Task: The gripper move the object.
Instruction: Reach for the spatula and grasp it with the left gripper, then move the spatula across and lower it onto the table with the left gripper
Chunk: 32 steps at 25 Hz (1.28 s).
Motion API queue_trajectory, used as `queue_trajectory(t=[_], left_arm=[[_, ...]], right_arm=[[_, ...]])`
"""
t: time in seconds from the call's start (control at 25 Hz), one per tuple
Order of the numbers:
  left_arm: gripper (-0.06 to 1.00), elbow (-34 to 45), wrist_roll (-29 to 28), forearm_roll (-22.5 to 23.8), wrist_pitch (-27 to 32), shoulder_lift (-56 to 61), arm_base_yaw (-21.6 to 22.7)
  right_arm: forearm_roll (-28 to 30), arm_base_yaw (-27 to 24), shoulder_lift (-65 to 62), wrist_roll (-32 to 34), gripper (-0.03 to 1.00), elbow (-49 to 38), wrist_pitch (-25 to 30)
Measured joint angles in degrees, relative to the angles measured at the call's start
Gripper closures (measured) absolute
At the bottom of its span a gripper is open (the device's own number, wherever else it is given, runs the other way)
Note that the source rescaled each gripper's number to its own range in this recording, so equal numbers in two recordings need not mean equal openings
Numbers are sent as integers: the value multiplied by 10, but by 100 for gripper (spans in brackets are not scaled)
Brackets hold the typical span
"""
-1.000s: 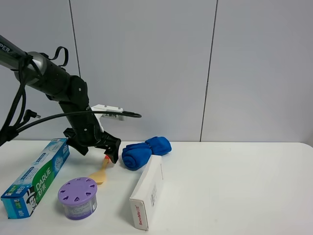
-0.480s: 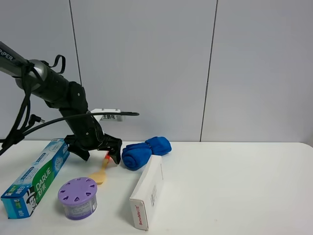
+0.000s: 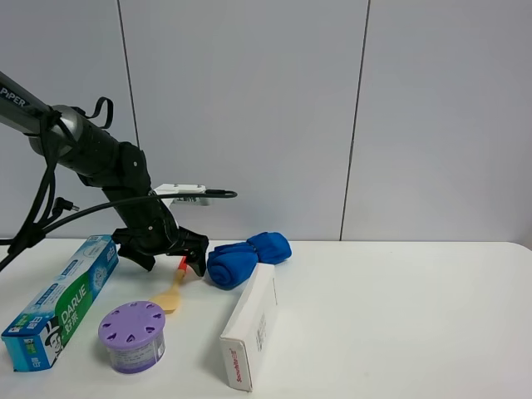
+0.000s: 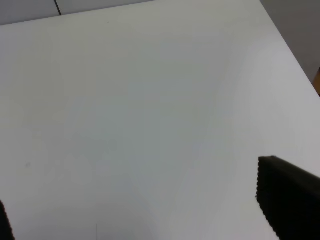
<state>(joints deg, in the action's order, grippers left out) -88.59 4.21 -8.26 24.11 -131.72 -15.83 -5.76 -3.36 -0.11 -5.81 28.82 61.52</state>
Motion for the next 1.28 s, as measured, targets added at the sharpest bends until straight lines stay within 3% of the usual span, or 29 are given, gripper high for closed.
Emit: queue_trajectory(t=[0.08,0.32,0.36,0.84,1.28], left_arm=[[13,0,1,0,-2,0,0],[86,0,1,-4,3,-2,0],[94,0,1,-5,5,-2,0],[94,0,0,-8,29,14,0],[94,0,11,-10,50,113,0]], right_arm=[[0,0,0,0,-3,0,0],[0,0,0,0,-3,0,0],[0,0,0,0,-3,0,0],[0,0,0,0,-3,0,0],[0,0,0,0,-3,0,0]])
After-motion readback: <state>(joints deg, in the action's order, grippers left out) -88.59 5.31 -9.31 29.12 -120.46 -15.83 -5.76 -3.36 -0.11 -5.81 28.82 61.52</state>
